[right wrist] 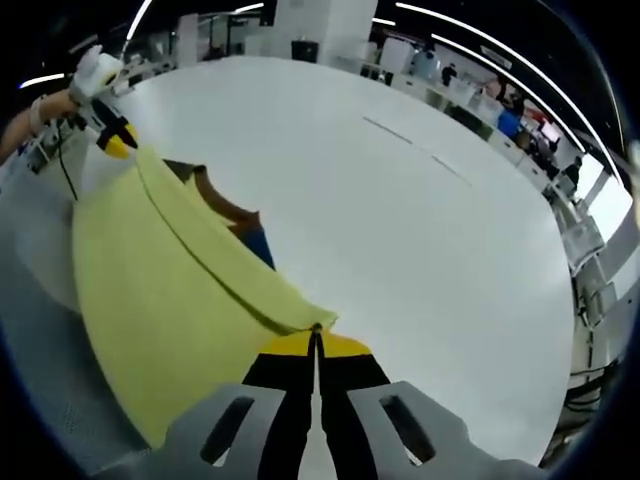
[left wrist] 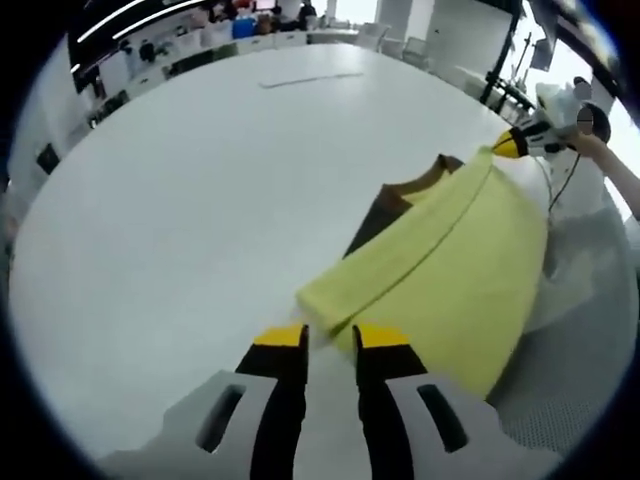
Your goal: Fold the garment on the visible template until the final outline fits inside the template.
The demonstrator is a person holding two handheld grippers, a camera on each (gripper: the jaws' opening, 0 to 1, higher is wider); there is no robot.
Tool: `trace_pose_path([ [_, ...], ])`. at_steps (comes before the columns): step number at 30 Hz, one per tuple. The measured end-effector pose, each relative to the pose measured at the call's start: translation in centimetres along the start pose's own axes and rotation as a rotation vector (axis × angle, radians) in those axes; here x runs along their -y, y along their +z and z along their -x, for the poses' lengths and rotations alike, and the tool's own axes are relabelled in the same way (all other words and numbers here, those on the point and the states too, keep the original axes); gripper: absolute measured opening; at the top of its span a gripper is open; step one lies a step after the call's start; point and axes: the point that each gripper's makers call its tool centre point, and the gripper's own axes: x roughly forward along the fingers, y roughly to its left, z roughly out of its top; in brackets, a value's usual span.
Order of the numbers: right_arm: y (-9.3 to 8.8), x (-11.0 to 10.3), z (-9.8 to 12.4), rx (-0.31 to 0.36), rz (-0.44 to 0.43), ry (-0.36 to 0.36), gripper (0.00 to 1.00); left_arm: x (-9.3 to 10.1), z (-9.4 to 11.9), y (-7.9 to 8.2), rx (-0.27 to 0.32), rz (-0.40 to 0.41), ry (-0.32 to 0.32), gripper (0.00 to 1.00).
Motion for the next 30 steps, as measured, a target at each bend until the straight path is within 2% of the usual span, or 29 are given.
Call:
trace_pose_path([
  [7,-0.1,0.0,0.1,-0.001,-0.006,0.001,0.01,0.1,-0.1,0.2,0.005,0.018,-0.001,0.0],
  [14,-0.2,0.0,0.1,-0.004,-0.007,0.001,0.01,0.0,-0.1,0.2,-0.008,0.025,-0.002,0.0],
  [30,0.8,0.9,0.3,0.016,-0.02,-0.007,0.01,-0.8,0.4,1.9,0.031,0.076,0.001,0.0],
])
